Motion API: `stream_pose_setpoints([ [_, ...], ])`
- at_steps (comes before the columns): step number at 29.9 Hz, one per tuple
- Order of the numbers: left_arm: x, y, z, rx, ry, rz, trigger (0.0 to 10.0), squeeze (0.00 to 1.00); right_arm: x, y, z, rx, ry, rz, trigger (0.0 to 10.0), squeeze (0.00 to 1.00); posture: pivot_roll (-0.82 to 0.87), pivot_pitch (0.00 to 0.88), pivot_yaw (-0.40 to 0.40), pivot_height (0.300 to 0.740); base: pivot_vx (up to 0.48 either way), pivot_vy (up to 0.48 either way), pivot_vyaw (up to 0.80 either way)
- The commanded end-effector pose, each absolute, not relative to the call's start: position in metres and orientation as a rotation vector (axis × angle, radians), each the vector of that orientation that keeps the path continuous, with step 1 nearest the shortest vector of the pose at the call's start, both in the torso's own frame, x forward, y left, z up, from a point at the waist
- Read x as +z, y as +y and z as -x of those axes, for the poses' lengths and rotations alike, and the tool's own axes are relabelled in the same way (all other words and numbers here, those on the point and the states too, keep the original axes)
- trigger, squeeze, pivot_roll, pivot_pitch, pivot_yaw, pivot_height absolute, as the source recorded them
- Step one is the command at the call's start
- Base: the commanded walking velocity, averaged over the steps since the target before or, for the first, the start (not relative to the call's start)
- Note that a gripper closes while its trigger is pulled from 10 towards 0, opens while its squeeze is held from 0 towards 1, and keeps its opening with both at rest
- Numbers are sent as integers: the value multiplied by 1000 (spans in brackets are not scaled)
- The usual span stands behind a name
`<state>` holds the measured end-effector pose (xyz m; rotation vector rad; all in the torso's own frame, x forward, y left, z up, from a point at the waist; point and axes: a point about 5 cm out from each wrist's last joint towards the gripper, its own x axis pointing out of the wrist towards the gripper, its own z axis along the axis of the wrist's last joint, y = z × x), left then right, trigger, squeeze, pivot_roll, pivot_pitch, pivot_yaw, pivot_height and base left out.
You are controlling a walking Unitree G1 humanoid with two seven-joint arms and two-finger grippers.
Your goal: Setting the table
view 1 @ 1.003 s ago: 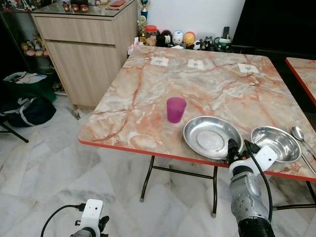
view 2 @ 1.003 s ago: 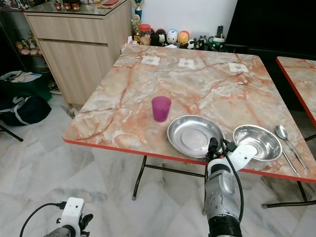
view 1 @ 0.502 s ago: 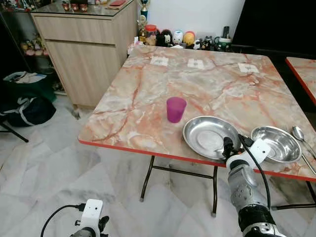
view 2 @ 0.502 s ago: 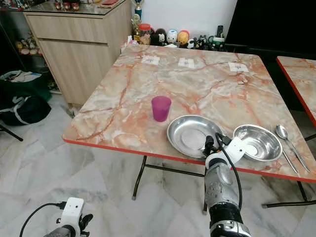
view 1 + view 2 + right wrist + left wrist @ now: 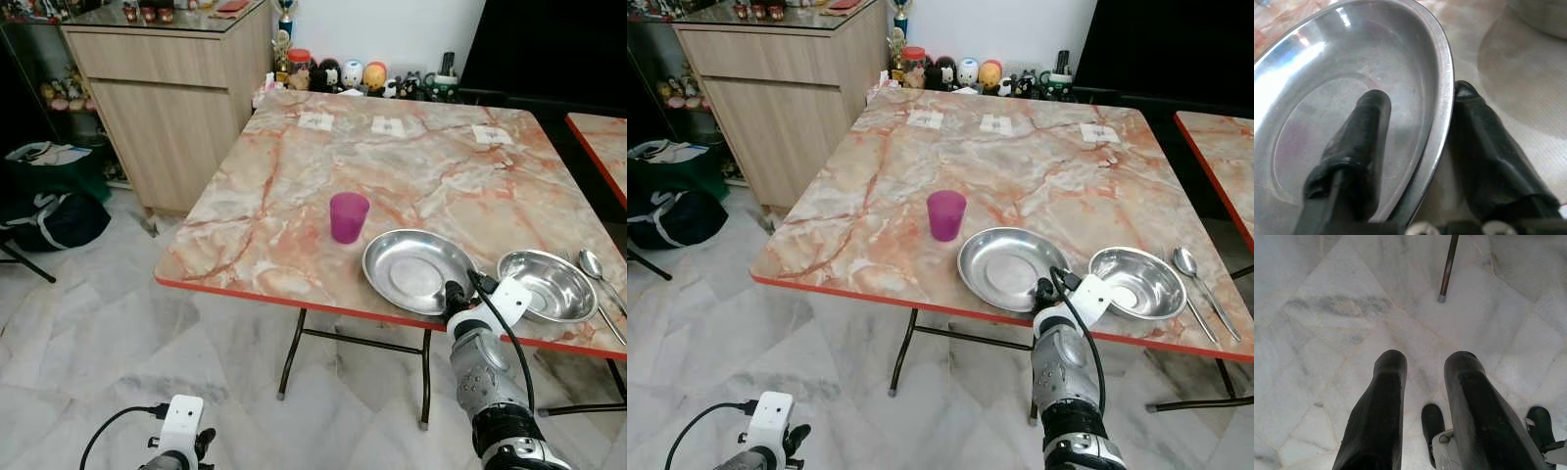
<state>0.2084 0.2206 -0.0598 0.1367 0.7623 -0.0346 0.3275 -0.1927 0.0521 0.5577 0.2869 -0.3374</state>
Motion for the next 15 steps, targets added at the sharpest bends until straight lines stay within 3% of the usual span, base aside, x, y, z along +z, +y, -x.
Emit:
stream_pose_setpoints([
  [1,-62,222,-204,-36,786,-146,10000,0,51,-193,-328,-343,296,-535,0,0,75,0,-32,740,0,0,0],
  [15,-62,221,-206,-40,781,-151,10000,0,48,-189,-325,-342,298,-495,0,0,80,0,-32,740,0,0,0],
])
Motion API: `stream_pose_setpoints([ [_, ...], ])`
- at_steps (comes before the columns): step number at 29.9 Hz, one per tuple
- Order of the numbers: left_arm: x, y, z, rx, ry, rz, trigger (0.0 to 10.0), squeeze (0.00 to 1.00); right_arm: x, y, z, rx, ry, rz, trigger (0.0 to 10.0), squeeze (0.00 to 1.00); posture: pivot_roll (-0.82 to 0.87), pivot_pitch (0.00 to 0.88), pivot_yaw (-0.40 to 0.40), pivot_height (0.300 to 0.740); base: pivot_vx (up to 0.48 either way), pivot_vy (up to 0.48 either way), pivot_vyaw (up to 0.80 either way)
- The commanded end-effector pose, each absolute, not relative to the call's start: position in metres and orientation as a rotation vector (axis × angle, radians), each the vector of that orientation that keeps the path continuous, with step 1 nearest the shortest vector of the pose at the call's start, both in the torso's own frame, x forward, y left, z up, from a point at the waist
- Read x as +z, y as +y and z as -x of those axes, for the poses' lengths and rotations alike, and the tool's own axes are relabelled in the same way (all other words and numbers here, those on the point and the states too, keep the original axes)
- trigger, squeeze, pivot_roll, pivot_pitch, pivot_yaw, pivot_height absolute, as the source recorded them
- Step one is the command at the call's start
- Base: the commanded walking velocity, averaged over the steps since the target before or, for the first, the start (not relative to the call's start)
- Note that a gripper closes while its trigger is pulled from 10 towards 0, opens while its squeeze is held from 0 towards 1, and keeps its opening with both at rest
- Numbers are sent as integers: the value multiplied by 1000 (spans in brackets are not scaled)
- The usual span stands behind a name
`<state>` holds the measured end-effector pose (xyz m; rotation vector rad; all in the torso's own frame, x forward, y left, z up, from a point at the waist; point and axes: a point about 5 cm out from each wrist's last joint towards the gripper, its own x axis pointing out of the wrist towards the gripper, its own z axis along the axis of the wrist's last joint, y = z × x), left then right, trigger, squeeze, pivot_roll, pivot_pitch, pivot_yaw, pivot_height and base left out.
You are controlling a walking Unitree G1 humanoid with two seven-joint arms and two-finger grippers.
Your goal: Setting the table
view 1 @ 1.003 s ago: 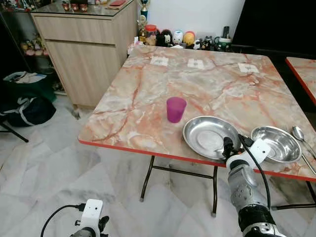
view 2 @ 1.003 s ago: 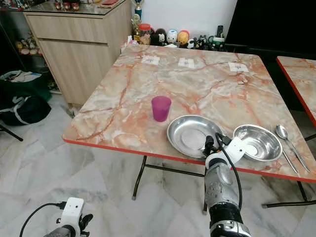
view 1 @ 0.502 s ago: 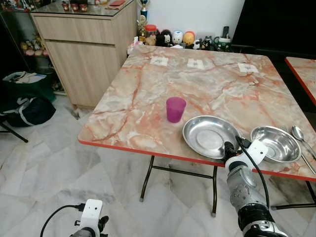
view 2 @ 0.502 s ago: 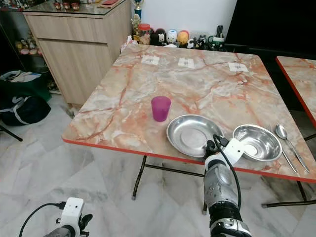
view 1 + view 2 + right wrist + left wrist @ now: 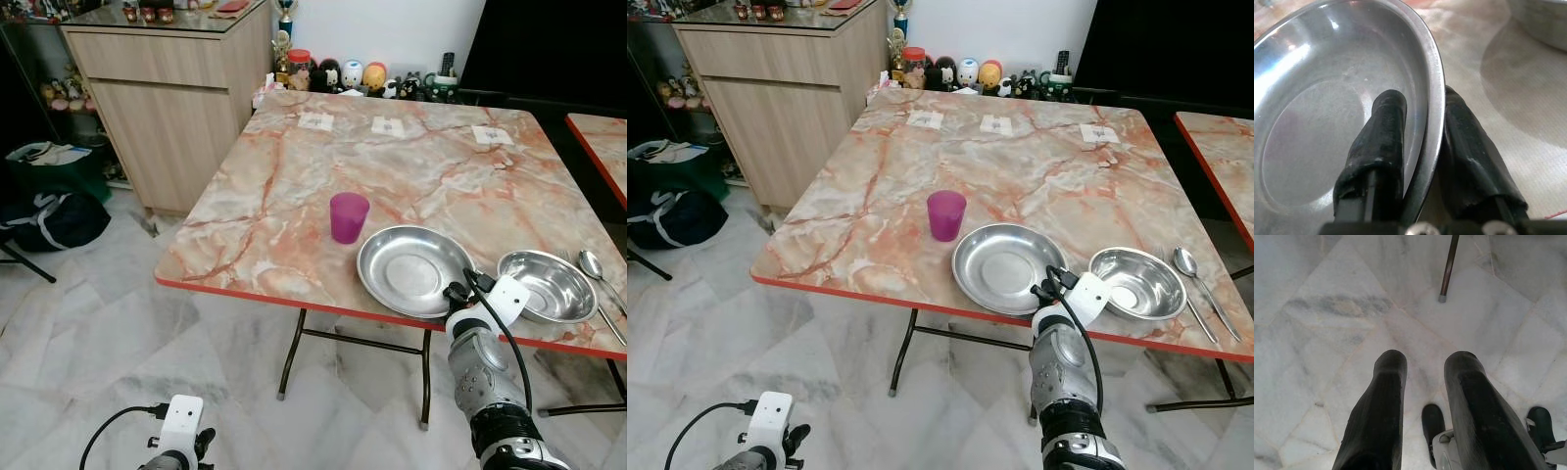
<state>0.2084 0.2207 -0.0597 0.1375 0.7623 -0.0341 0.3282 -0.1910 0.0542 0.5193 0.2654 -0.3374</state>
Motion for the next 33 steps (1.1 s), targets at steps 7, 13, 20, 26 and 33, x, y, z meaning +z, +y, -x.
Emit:
stream_pose_setpoints([
  [7,-62,220,-206,-42,780,-149,10000,0,74,-195,-325,-357,63,-349,0,0,79,0,-32,740,0,0,0],
  [13,-62,220,-206,-41,778,-149,10000,0,99,-204,-313,-441,-157,-196,0,0,79,0,-32,740,0,0,0],
  [20,-61,220,-207,-37,773,-146,10000,0,130,-208,-301,-442,-366,-138,0,0,71,0,-30,740,0,0,0],
  [26,-62,225,-205,23,784,-99,10000,0,151,-200,-297,-327,-453,-107,10000,0,62,0,-27,740,0,0,0],
  [33,-61,229,-205,34,790,-143,10000,0,153,-188,-286,-264,-462,-141,10000,0,63,0,-25,740,0,0,0],
])
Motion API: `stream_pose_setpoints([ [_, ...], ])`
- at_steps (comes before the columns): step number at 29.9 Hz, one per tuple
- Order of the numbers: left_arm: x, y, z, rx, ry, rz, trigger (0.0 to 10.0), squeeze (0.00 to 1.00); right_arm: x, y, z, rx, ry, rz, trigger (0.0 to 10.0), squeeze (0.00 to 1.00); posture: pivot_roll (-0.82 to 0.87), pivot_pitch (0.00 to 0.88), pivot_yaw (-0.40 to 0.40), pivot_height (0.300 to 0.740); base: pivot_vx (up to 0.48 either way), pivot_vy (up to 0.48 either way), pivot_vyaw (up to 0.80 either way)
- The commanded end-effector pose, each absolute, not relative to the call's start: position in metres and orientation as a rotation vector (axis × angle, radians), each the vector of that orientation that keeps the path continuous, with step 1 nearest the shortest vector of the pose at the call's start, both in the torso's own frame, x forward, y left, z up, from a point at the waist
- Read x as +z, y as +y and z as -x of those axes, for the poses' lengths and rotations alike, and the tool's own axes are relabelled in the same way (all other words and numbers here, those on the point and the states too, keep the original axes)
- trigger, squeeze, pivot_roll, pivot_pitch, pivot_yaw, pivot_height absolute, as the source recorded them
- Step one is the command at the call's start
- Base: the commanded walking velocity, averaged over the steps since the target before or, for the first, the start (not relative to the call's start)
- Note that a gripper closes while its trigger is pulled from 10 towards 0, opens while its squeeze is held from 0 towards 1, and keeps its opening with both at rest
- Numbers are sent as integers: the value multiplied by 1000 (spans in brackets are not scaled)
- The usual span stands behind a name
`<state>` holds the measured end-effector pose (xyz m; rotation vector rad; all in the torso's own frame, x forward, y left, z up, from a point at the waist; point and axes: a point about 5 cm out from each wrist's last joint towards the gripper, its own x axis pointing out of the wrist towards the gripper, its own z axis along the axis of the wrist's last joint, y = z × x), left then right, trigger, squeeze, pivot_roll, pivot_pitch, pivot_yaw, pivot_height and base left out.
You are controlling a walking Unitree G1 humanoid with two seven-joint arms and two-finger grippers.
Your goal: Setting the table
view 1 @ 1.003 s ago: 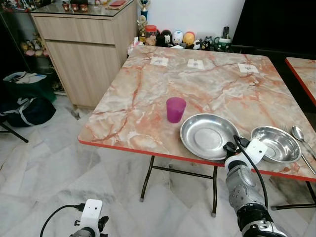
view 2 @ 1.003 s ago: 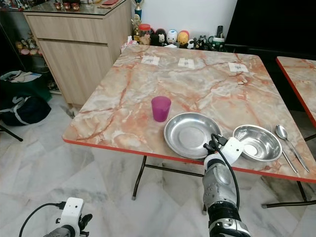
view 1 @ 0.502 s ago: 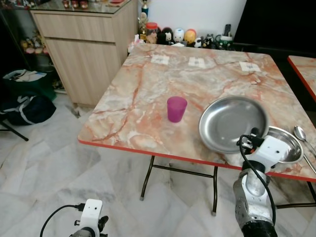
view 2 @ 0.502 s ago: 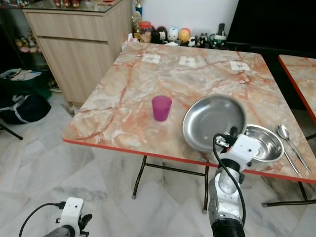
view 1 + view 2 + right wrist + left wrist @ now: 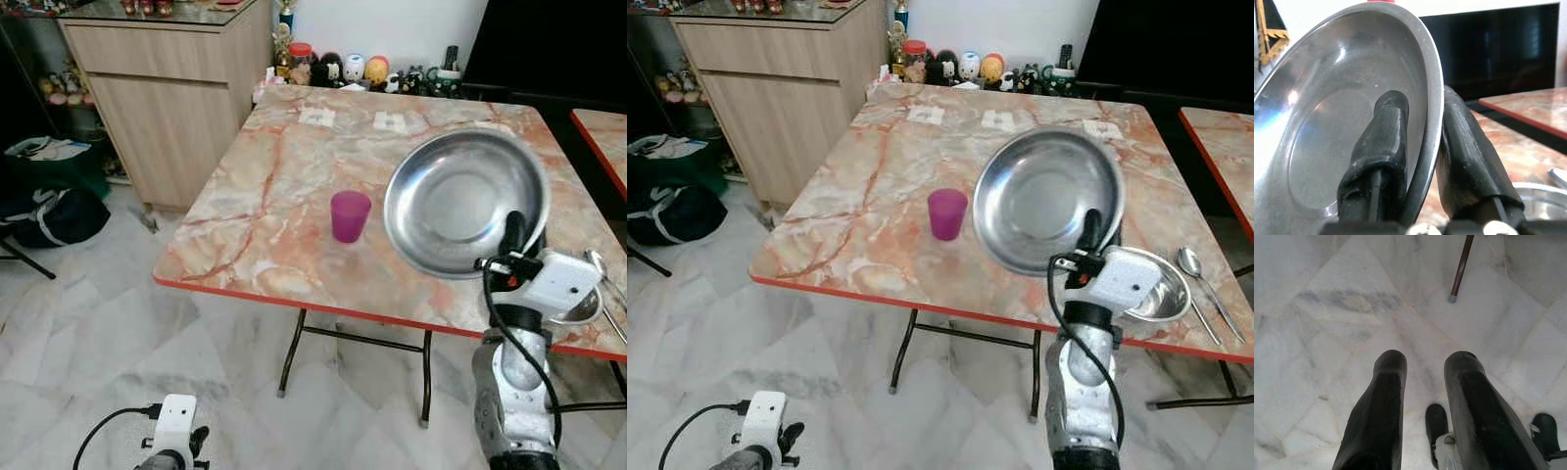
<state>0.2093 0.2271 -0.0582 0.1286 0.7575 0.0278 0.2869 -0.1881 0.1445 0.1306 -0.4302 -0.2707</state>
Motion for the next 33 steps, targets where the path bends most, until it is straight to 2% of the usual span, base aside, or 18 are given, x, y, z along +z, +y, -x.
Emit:
stream_pose_setpoints([
  [1,-61,230,-205,33,790,-145,10000,0,152,-188,-285,-265,-457,-143,10000,0,62,0,-22,740,0,0,0],
  [23,-60,231,-205,-1,801,-192,10000,0,153,-182,-281,-259,-438,-154,10000,0,27,0,2,740,0,-447,0],
  [28,-60,231,-206,-8,803,-199,10000,0,148,-195,-281,-320,-409,-192,10000,0,21,0,5,740,0,-441,0],
  [33,-60,233,-207,-7,804,-203,10000,0,147,-195,-280,-327,-405,-190,10000,0,18,0,8,740,0,-442,0],
])
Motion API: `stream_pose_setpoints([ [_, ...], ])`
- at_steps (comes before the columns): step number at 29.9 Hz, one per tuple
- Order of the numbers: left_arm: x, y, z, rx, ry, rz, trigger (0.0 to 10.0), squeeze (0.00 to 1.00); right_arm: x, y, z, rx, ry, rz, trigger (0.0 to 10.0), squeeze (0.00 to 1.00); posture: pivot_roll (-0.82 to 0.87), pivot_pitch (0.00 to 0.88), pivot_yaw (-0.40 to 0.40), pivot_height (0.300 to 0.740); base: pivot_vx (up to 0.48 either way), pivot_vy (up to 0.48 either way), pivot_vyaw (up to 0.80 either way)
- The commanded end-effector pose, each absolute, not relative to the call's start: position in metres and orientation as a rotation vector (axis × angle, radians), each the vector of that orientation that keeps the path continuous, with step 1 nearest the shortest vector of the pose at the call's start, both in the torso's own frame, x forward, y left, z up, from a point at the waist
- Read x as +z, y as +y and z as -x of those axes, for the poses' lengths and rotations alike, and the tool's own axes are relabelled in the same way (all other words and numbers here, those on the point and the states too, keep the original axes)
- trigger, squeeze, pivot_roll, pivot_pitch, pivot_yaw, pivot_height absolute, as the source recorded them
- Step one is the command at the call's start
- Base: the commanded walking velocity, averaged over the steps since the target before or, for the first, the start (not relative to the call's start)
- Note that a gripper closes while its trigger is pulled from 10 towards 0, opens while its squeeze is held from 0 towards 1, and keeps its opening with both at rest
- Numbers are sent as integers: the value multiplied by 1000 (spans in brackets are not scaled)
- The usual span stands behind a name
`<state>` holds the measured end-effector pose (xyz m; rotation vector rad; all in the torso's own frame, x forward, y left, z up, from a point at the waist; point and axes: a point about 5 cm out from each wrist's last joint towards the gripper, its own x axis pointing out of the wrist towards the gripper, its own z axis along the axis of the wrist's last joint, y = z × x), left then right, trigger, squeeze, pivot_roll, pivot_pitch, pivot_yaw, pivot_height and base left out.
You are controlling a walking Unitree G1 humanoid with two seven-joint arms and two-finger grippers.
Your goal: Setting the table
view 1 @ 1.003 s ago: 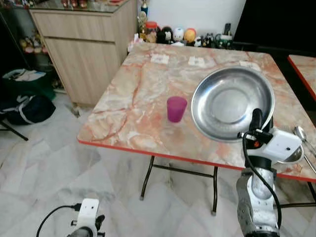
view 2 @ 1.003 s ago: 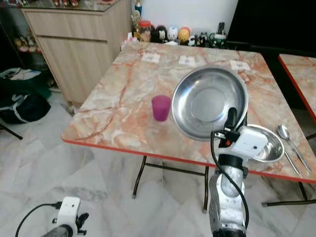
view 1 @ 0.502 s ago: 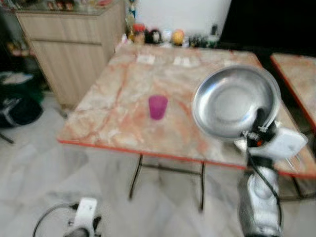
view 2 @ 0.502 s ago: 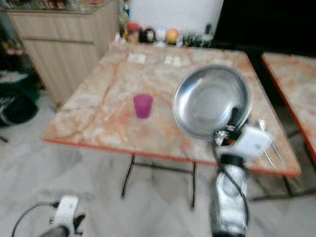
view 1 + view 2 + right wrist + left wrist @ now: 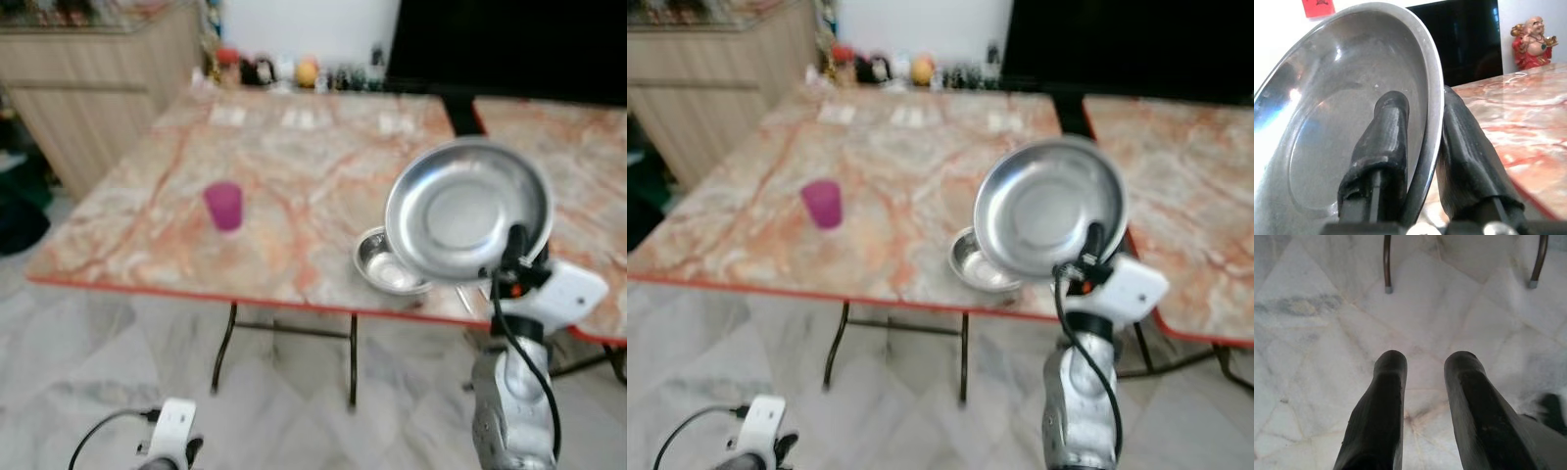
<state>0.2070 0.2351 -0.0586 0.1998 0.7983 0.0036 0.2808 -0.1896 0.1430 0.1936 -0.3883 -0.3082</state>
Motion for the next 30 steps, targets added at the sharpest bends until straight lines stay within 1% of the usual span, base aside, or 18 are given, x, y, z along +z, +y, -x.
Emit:
stream_pose_setpoints([
  [1,-59,233,-207,-6,805,-204,10000,0,147,-196,-280,-329,-405,-189,10000,0,16,0,12,740,0,-439,0],
  [10,-56,233,-212,-19,795,-215,10000,0,151,-200,-283,-343,-422,-188,10000,0,14,0,26,740,0,-440,0],
  [17,-56,236,-211,-28,804,-232,10000,0,150,-201,-283,-360,-419,-191,10000,0,7,0,41,740,0,-440,0],
  [23,-55,239,-212,-17,800,-232,10000,0,147,-199,-283,-361,-408,-194,10000,0,8,0,43,740,0,-441,0],
  [30,-55,239,-212,-16,797,-231,10000,0,148,-206,-283,-379,-410,-183,10000,0,13,0,41,740,0,-440,0],
])
